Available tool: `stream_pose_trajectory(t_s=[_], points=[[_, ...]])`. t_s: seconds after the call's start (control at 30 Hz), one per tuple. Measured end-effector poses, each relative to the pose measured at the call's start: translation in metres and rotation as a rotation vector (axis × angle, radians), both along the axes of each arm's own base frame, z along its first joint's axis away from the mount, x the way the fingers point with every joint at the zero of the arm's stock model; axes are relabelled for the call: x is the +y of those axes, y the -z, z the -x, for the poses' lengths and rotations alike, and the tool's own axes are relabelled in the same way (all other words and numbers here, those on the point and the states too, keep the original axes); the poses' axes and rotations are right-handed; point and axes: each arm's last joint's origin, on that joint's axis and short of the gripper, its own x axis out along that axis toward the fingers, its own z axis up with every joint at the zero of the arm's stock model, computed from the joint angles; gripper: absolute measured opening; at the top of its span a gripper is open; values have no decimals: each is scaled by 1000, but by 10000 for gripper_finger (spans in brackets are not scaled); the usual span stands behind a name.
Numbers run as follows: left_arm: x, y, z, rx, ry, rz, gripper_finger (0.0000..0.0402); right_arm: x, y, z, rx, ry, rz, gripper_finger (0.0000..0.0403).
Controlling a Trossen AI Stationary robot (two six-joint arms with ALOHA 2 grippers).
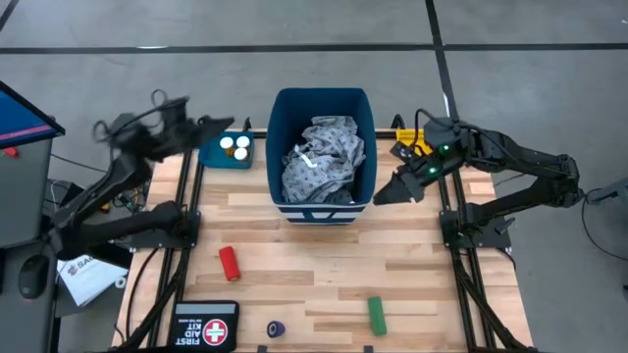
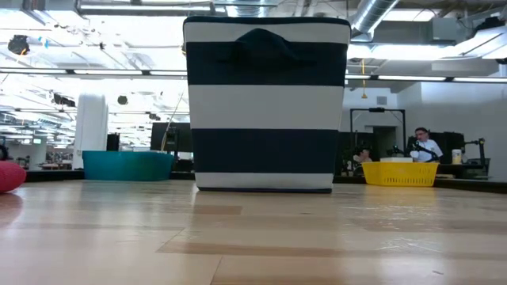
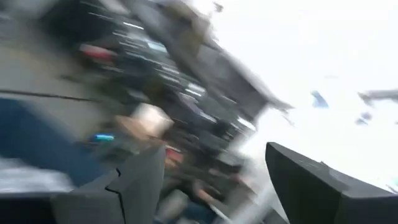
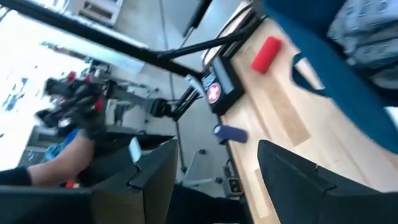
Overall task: Pick & place medical supplies in basket/bin
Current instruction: Put the red bandage into the yellow bin
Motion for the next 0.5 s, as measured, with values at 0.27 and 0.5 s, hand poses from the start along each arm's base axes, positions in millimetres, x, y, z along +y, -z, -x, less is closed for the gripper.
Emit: stream_pose_trajectory(t_s=[0.27,0.5], points=[[-49,-32,22,-204,251,-144,269,2,1,-1,45,137,-37,219],[-65,-67,3,-98,395,-242,269,23,2,-1,82,178,-94,219]])
